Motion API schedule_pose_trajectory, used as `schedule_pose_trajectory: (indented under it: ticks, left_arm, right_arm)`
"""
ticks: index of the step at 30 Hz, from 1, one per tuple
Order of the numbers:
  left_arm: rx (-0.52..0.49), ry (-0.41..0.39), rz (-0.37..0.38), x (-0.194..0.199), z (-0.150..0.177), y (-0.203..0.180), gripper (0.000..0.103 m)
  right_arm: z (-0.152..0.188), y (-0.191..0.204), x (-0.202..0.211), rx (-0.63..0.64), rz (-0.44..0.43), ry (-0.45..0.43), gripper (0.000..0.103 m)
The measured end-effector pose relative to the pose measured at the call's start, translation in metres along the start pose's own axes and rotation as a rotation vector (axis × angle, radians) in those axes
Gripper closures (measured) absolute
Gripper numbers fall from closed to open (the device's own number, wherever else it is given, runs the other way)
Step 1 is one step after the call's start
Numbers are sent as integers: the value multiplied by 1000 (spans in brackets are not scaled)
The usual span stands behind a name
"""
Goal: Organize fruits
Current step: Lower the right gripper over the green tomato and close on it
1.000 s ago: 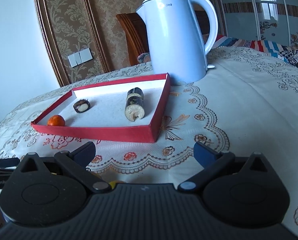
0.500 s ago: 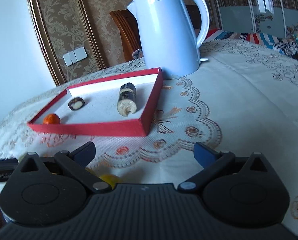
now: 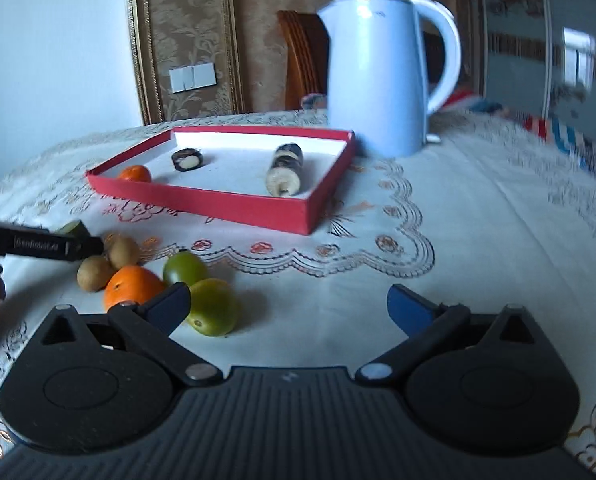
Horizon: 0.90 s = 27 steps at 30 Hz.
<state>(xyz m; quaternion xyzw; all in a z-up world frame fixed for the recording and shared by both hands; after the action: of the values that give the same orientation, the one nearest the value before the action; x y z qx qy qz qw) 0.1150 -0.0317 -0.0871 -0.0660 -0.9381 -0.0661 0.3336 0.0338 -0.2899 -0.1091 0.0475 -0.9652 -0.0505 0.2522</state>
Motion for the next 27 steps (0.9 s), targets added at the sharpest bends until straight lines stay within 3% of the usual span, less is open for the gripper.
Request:
schedule_pose_trajectory:
  ticks: [6,10,16,27]
  left_arm:
    - [0,0,0,0,0,0,5]
    - [0,0,0,0,0,0,5]
    - [0,0,0,0,0,0,5]
    - [0,-1,1,0,0,0,5]
  right_arm:
    - [3,16,4,103,-5,-3,0]
    - [6,9,-8,76,47,56,0]
    - [6,9,-19,40,38,97,1]
    - [0,3,-28,-7,43,100,41]
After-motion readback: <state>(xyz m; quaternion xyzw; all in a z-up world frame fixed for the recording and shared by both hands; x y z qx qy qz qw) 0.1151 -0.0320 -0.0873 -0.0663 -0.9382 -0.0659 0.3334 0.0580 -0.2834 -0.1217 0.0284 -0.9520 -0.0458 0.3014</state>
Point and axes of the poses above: each gripper's, at about its wrist camera, not at the fingertips, and x roughly against the way its jaws point, y to its left, z to its underside, the point moved 10 cm from there along -x, roughly the way its jaws point, and after that the axes turned 4 degrees about -x, right-handed, at the moved point
